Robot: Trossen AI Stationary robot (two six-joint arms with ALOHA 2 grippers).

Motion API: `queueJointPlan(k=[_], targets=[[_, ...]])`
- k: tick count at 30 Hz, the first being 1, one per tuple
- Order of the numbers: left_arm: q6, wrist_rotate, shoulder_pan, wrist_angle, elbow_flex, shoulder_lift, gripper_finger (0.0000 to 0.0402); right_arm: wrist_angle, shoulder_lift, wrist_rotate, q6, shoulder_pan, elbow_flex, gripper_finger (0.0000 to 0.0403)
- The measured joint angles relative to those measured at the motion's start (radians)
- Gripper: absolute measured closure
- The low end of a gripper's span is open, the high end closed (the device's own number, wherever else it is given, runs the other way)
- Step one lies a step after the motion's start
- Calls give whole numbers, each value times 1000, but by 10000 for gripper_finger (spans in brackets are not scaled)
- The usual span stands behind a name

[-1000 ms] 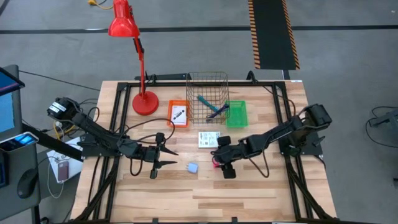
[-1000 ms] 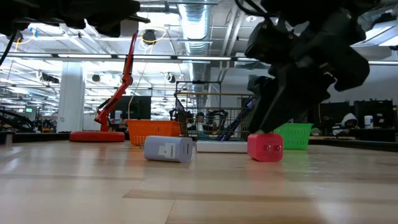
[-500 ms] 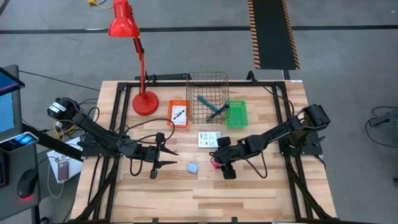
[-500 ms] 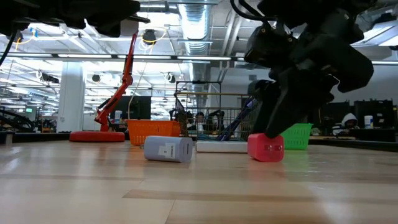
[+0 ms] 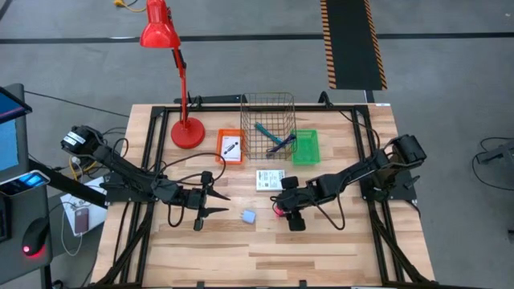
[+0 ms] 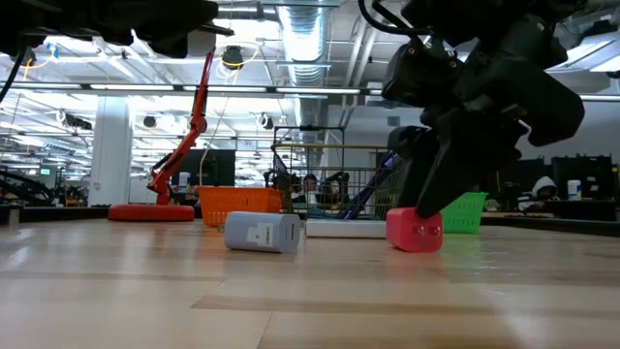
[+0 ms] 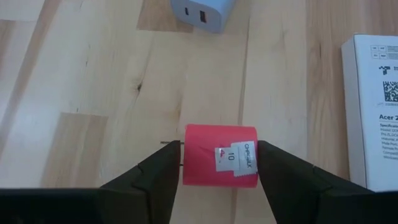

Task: Pick and place items into bin
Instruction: Put the pink charger adapter into the green basket

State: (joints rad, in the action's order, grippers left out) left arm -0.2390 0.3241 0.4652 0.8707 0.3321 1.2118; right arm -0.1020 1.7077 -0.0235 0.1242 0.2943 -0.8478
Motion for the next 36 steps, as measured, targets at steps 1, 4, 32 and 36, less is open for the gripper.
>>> queueJointPlan(k=[1,4,32,36], targets=[[0,0,0,0,0,0,274,-2,0,0,0,0,0,206],[0,0,0,0,0,0,274,-6,0,0,0,0,0,221],[0,-1,0,0,0,0,274,-272,-170,-40,5,-32,-113,240],[0,-3,0,1,0,0,274,-429,-214,-88,-19,-65,-171,242]])
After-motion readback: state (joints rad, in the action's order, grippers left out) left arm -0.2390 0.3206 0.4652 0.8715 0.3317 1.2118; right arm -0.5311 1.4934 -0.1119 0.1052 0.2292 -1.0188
